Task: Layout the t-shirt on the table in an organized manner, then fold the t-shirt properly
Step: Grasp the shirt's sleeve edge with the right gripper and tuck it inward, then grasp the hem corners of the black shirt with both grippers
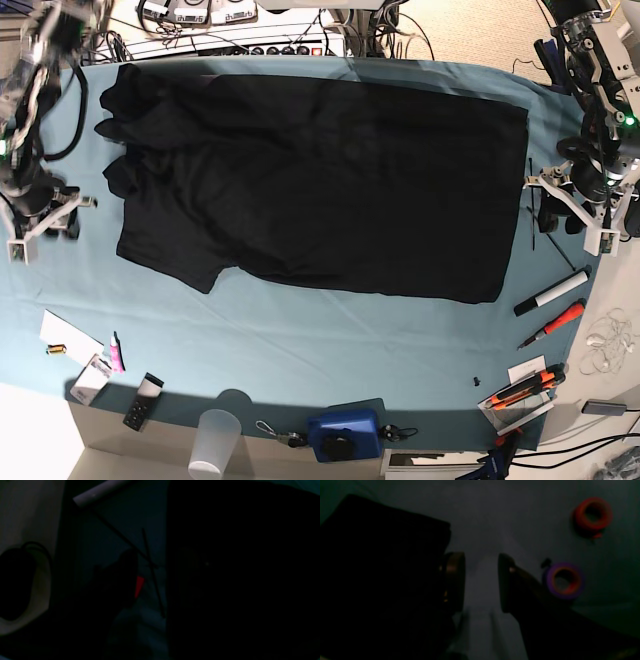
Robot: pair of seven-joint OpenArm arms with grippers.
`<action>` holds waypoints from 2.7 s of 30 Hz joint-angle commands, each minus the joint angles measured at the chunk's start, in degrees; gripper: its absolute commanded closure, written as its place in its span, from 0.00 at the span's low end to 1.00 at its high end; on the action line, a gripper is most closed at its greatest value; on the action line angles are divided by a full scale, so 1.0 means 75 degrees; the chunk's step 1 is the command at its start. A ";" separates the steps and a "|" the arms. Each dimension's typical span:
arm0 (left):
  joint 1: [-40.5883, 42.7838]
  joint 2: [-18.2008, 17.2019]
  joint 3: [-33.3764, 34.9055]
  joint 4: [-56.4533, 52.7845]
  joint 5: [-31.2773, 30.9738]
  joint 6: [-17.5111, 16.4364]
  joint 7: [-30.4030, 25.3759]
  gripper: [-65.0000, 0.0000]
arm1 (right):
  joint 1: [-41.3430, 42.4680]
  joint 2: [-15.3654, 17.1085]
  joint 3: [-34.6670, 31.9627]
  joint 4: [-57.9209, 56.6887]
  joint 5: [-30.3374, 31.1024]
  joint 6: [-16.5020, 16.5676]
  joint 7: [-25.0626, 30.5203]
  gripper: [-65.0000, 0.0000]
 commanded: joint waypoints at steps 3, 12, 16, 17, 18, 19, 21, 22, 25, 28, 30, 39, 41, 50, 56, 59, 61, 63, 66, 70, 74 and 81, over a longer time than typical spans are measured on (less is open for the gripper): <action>-0.0061 -0.0105 -0.0044 0.0102 -0.0093 -0.0009 -0.0204 0.57 | 0.0697 0.0105 0.0044 -0.0831 0.0245 0.0230 0.0224 0.66; -0.0061 -0.0105 -0.0044 0.0102 -0.0175 -0.0009 -0.0291 0.57 | 0.1912 -0.0551 0.0032 -0.3031 0.0058 0.0766 0.0373 0.66; -0.0061 -0.0105 -0.0044 0.0102 -0.0178 -0.0009 -0.0332 0.57 | 0.1973 -0.0982 0.0029 -0.3226 -0.0015 0.0857 0.0405 0.66; -0.0064 -0.0105 -0.0044 0.0102 -0.0175 -0.0009 -0.0356 0.57 | 0.1973 -0.1087 0.0029 -0.3223 -0.0015 0.1020 0.0393 0.66; -0.0061 -0.0105 -0.0044 0.0102 -0.0175 -0.0009 -0.0399 0.57 | 0.1976 -0.1177 0.0015 -0.3223 -0.0017 0.1122 0.0399 0.66; -0.0064 -0.0105 -0.0044 0.0102 -0.0175 -0.0009 -0.0396 0.57 | 0.1973 -0.1236 -0.0023 -0.3223 -0.0015 0.1131 0.0425 0.66; -0.0064 -0.0105 -0.0044 0.0102 -0.0163 -0.0006 -0.0399 0.57 | 0.1976 -0.1320 -0.0134 -0.3226 -0.0020 0.1113 0.0493 0.66; -0.0064 -0.0105 -0.0044 0.0102 -0.0137 -0.0006 -0.0396 0.57 | 0.1976 -0.1343 -0.0192 -0.3226 -0.0023 0.1102 0.0522 0.66; -0.0061 -0.0099 -0.0044 0.0102 -0.0108 -0.0064 -0.0493 0.57 | 0.1976 -0.1338 -0.0385 -0.3226 -0.0195 0.1093 0.0542 0.66; -0.0067 -0.0050 -0.0029 0.0102 -0.0204 -0.0172 -0.1032 0.57 | 0.1973 -0.1335 -0.0414 -0.3226 -0.0216 0.1093 0.0539 0.66; -0.0096 0.0003 0.0082 0.0093 -0.0184 -0.0146 -0.1542 0.57 | 0.1976 -0.1338 -0.0414 -0.3223 -0.0210 0.1093 0.0542 0.66; -0.1897 -0.0003 0.2049 -0.1408 0.1690 0.0128 -0.1300 0.53 | 0.1973 -0.1335 -0.0414 -0.3223 -0.0216 0.1096 0.0382 0.66; -0.2567 -0.0003 0.2247 -0.2463 0.1760 0.0172 -0.0938 0.52 | 0.1973 -0.1335 -0.0414 -0.3223 -0.0216 0.1096 0.0277 0.66; -0.5301 -0.0764 0.2235 -0.7038 0.0443 -0.0988 -0.0015 0.52 | 0.1970 -0.1294 -0.0414 -0.3223 -0.0224 0.1102 0.0192 0.66; -0.6120 -0.1276 0.2238 -0.8670 -0.1000 -0.1798 0.0300 0.52 | 0.1973 -0.1294 -0.0414 -0.3226 -0.0213 0.1102 0.0201 0.66; -0.6178 -0.1244 0.2244 -0.9189 -0.1003 -0.1993 0.0117 0.52 | 0.1973 -0.1294 -0.0414 -0.3223 -0.0213 0.1102 0.0201 0.66; -0.6178 -0.1201 0.2250 -0.9463 -0.0994 -0.2040 -0.0152 0.52 | 0.1973 -0.1294 -0.0414 -0.3223 -0.0210 0.1105 0.0204 0.66; -0.6175 -0.1157 0.2250 -0.9600 -0.0720 -0.1999 -0.0437 0.52 | 0.1973 -0.1294 -0.0414 -0.3223 -0.0213 0.1107 0.0187 0.66; -0.6175 -0.1096 0.2253 -0.9655 -0.0335 -0.1886 -0.0737 0.52 | 0.1973 -0.1294 -0.0414 -0.3223 -0.0213 0.1107 0.0108 0.66; -0.6152 -0.0842 0.2253 -0.9655 -0.0204 -0.1897 -0.0737 0.52 | 0.1970 -0.1294 -0.0414 -0.3223 -0.0213 0.1107 0.0090 0.66; -0.6044 -0.0376 0.2250 -0.9655 0.0277 -0.1894 -0.0752 0.52 | 0.1973 -0.1294 -0.0414 -0.3223 -0.0210 0.1110 0.0076 0.66; -0.6033 -0.0175 0.2250 -0.9652 0.0437 -0.1539 -0.0758 0.60 | 0.1976 -0.1268 -0.0414 -0.3223 -0.0210 0.1110 0.0073 0.69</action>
